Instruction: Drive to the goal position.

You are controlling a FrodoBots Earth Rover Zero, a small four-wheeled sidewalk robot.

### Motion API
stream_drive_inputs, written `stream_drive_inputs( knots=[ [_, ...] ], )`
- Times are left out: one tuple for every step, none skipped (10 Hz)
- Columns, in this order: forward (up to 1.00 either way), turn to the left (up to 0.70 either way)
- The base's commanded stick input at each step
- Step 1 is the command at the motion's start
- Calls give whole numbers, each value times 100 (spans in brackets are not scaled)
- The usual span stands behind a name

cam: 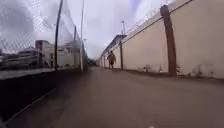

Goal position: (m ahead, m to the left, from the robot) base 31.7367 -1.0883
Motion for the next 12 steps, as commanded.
stream_drive_inputs(
  knots=[
    [70,3],
    [70,4],
    [70,4],
    [70,3],
    [70,3],
    [70,3],
    [70,3],
    [70,3],
    [70,3],
    [70,2],
    [70,2],
    [70,2]
  ],
)
